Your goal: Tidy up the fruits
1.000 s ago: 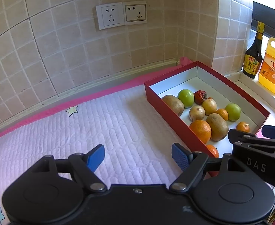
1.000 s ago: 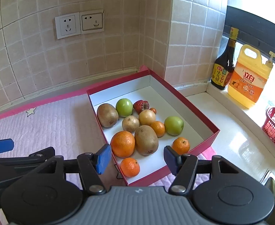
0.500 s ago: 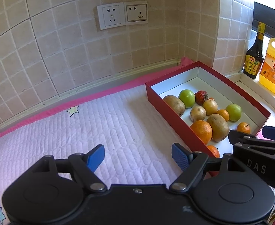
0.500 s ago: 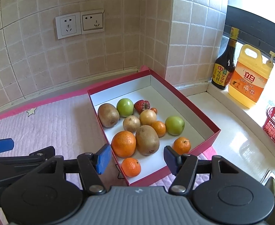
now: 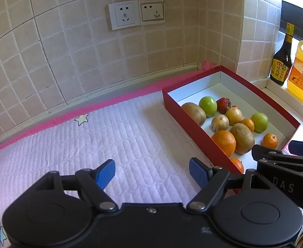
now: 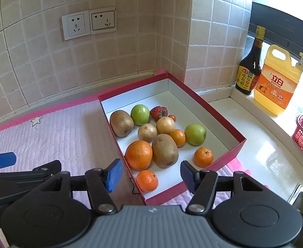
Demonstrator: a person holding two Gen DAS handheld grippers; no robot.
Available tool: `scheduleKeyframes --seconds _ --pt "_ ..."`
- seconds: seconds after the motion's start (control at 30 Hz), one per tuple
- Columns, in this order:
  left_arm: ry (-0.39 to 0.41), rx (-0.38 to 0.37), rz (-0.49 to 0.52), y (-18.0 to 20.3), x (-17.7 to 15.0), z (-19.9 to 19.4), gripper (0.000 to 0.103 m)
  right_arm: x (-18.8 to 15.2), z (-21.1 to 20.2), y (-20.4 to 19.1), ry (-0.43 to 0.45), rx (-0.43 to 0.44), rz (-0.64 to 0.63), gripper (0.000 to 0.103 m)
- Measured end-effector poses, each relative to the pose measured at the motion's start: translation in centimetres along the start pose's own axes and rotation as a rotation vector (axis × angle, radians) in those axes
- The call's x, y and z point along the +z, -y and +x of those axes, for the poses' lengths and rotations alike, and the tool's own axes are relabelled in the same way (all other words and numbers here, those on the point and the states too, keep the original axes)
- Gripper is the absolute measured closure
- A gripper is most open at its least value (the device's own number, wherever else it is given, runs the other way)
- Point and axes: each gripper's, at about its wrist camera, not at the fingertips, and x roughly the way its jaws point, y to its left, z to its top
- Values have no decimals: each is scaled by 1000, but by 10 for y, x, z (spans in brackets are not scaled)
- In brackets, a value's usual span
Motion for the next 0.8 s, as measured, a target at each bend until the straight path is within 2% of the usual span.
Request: scheduleKeyframes --seconds 0.7,0.8 --pt "40 38 35 7 2 -2 10 -2 6 1 -7 -15 -10 39" --pt "88 55 29 7 1 -4 10 -2 6 1 -9 -10 -6 38"
